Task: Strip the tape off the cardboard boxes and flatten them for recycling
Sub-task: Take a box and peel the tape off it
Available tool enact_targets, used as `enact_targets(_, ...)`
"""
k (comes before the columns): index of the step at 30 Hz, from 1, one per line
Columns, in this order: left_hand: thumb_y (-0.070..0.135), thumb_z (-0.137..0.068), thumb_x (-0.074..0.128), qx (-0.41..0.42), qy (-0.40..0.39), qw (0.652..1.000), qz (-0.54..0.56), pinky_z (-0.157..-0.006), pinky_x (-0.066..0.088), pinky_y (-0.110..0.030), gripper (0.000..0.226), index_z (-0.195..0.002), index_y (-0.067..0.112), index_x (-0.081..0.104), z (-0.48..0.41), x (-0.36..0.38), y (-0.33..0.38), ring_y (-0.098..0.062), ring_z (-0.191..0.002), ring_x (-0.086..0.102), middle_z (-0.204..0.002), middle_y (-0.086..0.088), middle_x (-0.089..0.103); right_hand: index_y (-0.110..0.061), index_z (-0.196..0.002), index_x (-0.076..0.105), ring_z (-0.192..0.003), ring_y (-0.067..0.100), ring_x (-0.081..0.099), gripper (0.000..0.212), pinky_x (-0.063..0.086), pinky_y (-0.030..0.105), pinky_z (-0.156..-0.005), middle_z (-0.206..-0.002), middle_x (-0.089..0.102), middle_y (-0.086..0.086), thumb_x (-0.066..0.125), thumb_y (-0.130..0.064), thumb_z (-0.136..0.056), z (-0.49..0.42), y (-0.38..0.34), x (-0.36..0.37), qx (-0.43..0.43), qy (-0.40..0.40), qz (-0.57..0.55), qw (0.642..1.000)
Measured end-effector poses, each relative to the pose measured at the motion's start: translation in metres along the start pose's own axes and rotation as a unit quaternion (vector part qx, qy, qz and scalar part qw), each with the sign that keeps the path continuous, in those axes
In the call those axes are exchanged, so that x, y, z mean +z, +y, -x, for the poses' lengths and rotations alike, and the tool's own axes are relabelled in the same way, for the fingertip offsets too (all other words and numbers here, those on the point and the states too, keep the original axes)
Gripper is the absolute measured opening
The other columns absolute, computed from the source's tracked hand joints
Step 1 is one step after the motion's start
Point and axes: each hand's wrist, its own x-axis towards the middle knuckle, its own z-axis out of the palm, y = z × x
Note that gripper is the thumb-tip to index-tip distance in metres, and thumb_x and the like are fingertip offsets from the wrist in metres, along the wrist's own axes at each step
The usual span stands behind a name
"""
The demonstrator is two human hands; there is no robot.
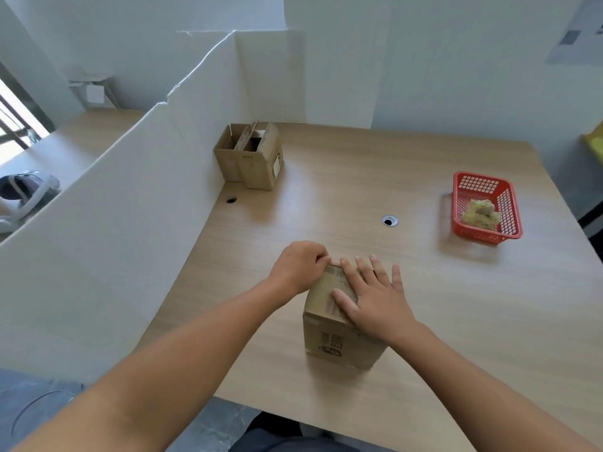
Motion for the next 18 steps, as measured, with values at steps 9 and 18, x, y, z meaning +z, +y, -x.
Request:
enact_targets(9, 0.027, -0.090, 0.056, -0.313, 0.049, 0.913, 0.258, -0.065, 0.050, -0.033, 0.023, -0.071, 0.016, 0.063, 0.002, 0.025, 0.013, -0.020, -0.068, 0.059, -0.072, 0.003, 0.066, -0.045, -0.161, -0.006, -0.157, 0.016, -0.015, 0.083, -0.017, 0.054, -0.123, -0.172, 0.001, -0.007, -0.002, -0.080, -0.085, 0.011, -0.003, 0.007, 0.011, 0.014, 0.002, 1.000)
enact_targets(18, 0.014, -0.108, 0.046, -0.288, 0.060, 0.608, 0.737, -0.084, 0.056, -0.034, 0.017, -0.092, 0.012, 0.053, 0.049, 0.031, -0.008, -0.018, -0.084, 0.067, -0.096, -0.010, 0.066, -0.046, -0.160, -0.005, -0.158, 0.016, -0.011, 0.075, -0.017, 0.053, -0.123, -0.172, 0.006, -0.007, 0.010, -0.076, -0.093, 0.000, -0.002, -0.002, 0.014, -0.007, -0.005, 1.000)
